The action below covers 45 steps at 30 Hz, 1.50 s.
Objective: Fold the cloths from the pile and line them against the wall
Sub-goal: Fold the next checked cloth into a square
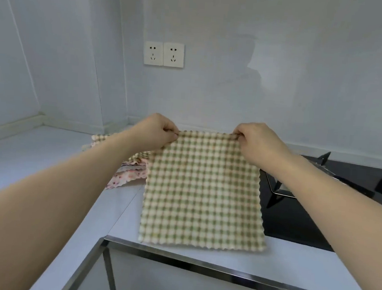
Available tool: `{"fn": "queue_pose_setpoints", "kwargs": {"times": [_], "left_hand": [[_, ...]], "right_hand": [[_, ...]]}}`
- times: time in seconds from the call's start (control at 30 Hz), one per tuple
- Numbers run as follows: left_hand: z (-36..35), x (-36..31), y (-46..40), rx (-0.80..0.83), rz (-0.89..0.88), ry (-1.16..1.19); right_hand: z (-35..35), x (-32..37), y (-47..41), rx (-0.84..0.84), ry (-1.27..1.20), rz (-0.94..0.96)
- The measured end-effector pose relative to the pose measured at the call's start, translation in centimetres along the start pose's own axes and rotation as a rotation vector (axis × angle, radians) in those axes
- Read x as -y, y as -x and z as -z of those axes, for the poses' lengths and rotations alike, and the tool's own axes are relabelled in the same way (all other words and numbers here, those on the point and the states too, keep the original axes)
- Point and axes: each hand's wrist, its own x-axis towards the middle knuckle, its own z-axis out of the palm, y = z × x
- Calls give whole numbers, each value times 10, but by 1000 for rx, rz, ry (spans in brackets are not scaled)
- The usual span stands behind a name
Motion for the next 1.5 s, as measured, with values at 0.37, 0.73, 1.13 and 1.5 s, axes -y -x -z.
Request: {"fn": "queue_pose_setpoints", "kwargs": {"times": [0.37,0.73,1.13,1.5], "left_hand": [[-50,47,20,-7,-168,-115],[-95,110,85,80,-378,-289],[-93,109,78,-30,-325,-98],[-94,106,82,2,-353,-150]], "right_hand": [[-63,-21,51,-21,17,70],[-103,-26,135,7,-64,15],[-98,-30,130,174,-24,-71],[-99,-37,129,3,-314,-213]]}}
